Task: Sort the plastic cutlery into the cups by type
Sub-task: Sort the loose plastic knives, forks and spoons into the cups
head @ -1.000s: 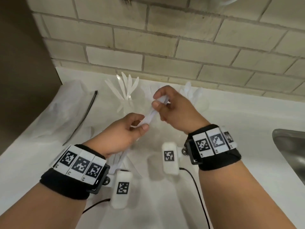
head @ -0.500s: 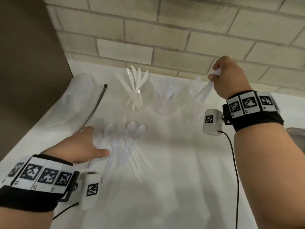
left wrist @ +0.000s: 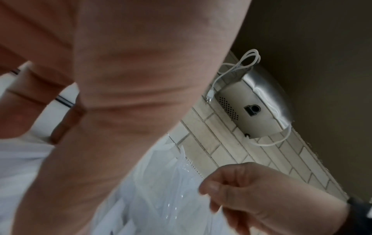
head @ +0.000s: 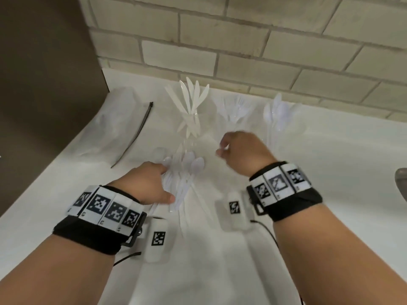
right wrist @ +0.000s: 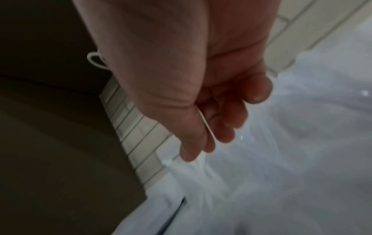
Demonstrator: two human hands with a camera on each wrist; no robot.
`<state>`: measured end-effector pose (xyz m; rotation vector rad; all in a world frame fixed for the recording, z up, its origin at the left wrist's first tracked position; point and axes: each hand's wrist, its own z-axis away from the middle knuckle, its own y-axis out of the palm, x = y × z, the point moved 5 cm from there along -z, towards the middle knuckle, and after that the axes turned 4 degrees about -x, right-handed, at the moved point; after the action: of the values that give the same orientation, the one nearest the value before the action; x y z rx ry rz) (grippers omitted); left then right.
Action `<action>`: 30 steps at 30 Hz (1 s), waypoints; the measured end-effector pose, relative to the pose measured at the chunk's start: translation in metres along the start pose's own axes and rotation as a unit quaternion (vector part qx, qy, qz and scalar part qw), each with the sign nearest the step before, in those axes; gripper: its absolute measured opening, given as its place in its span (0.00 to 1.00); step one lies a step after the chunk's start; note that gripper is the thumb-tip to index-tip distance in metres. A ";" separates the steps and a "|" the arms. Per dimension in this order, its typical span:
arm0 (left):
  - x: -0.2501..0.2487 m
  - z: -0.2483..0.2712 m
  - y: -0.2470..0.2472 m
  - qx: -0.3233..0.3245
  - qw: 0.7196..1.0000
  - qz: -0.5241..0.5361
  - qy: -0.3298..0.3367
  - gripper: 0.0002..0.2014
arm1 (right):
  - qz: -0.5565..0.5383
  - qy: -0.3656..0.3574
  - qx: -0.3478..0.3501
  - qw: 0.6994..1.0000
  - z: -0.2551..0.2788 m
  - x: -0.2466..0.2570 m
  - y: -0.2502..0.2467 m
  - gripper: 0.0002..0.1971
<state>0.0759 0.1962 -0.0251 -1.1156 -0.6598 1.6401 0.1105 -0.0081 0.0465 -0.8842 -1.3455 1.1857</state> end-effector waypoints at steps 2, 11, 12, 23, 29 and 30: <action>-0.005 -0.001 0.002 -0.002 1.000 -0.009 0.000 0.41 | 0.011 -0.019 0.098 0.995 0.008 0.015 0.034 0.18; -0.018 0.003 0.003 -0.027 1.000 0.009 0.001 0.16 | -0.023 0.022 0.151 0.988 0.008 0.048 0.083 0.31; -0.018 0.003 0.003 -0.023 1.000 0.010 0.002 0.17 | -0.020 0.015 0.144 0.989 0.008 0.051 0.084 0.31; -0.009 0.001 0.002 0.028 0.988 0.149 0.029 0.20 | 0.082 -0.036 0.167 0.982 0.001 0.077 0.091 0.25; 0.013 -0.015 -0.031 -0.116 0.991 0.056 -0.025 0.30 | 0.096 -0.050 0.168 0.980 0.004 0.069 0.081 0.25; 0.013 -0.018 -0.029 -0.103 0.994 0.029 -0.029 0.36 | 0.099 -0.056 0.168 0.979 0.005 0.069 0.079 0.24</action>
<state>0.1040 0.2166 -0.0129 -1.2486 -0.8572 1.6877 0.0870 0.0750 -0.0133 -0.7251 -1.1167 1.5841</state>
